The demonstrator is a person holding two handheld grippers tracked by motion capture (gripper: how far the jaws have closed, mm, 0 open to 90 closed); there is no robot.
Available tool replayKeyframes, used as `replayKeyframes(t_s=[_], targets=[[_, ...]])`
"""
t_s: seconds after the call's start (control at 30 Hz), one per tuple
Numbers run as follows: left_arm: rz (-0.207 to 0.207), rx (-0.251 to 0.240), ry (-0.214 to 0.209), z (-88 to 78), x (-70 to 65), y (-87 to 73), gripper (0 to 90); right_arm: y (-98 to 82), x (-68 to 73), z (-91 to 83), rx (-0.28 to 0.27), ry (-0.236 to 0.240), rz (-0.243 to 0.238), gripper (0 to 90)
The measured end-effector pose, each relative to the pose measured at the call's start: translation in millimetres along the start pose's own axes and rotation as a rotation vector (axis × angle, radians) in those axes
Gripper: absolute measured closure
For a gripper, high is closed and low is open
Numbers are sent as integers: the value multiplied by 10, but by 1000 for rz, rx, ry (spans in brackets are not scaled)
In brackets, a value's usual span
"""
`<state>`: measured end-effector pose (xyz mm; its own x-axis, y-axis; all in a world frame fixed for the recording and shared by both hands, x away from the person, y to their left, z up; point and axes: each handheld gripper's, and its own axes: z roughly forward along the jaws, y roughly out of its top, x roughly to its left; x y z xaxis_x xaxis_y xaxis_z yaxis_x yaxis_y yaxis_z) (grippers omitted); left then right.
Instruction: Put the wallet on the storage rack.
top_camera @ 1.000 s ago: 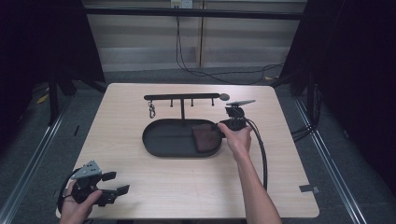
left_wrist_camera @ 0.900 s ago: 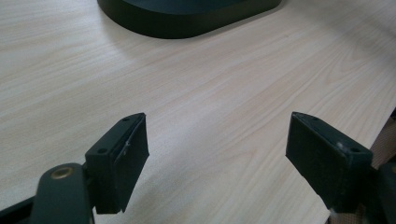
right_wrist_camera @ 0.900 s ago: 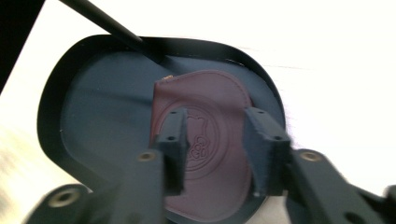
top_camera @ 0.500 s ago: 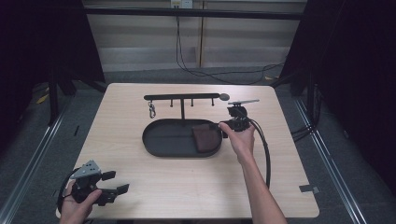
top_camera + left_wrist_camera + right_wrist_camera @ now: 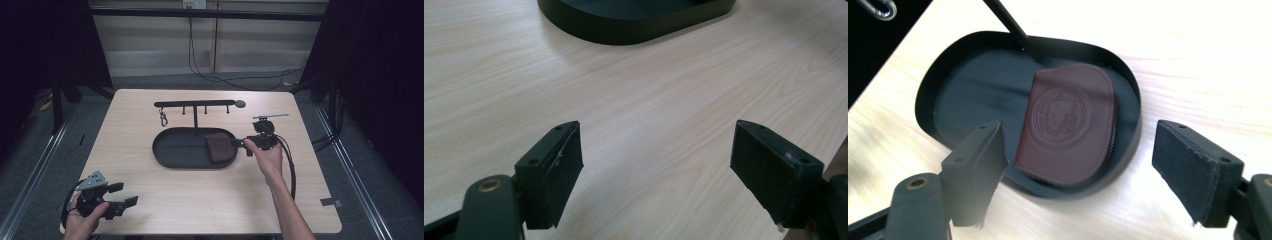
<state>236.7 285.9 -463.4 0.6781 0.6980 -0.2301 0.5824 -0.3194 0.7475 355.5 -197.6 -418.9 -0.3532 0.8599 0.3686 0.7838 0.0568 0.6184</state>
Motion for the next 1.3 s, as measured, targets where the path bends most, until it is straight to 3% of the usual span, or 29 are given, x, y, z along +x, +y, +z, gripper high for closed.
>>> replayKeyframes(t_s=[0.23,0.8,0.93,1.3], targets=[[-11,-9,0,-2,2,-1,207,-98,41,-142,-20,-1,-51,248],[-18,-6,9,-4,13,-5,207,-522,32,-422,-61,-8,-59,203],[-14,-1,9,0,9,-4,207,-624,22,-478,-71,-5,-41,175],[-21,-11,13,-23,20,-6,207,-919,61,-548,-78,-36,-67,189]])
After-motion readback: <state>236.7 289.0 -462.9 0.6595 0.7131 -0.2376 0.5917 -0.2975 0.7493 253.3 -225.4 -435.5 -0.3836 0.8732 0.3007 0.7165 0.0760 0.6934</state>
